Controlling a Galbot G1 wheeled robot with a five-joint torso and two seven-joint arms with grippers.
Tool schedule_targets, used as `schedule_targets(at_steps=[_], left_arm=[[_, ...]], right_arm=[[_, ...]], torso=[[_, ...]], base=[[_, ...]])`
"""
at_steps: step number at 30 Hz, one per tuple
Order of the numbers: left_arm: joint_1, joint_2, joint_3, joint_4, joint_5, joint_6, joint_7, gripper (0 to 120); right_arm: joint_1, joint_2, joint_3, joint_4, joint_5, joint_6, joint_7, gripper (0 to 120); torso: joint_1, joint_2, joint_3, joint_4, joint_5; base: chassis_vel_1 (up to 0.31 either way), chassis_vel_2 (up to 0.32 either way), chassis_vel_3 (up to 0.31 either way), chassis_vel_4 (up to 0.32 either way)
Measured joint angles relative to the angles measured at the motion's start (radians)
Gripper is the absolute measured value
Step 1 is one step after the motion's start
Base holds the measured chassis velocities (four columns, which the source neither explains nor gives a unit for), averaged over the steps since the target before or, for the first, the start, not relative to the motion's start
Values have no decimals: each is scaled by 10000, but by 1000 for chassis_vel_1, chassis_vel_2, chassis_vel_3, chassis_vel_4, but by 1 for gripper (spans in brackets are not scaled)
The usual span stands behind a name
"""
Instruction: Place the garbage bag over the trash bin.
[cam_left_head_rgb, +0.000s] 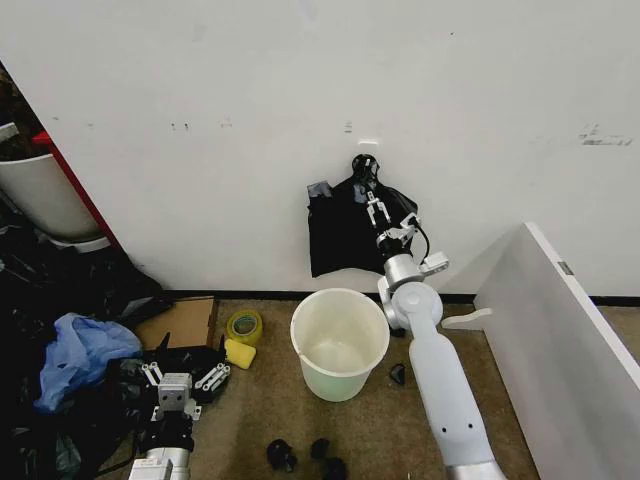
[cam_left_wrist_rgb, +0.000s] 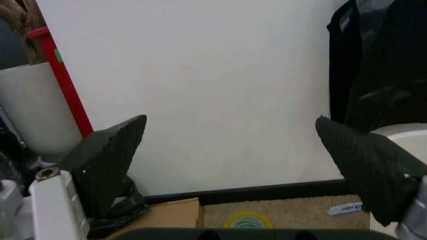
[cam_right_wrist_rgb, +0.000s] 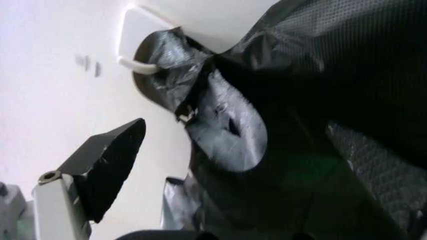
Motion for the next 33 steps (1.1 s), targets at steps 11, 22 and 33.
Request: schedule_targets(at_steps=[11,22,33], left_arm=[[79,-81,73,67,106,-28,-74,100],[74,-94,64,89,123,-58,-129,99],[55,-105,110,170,126,-78,-193,99]], right_arm=[[4,276,46,-41,-106,35,-134,58],[190,294,64,-200,-248,50,-95,19],[-220,224,-326,148,-1278,50,412,0]], torso=[[0,0,-1,0,1],[0,0,-1,-1,1],[0,0,-1,2,1]], base=[[0,0,0,0],[0,0,0,0],[0,0,0,0]])
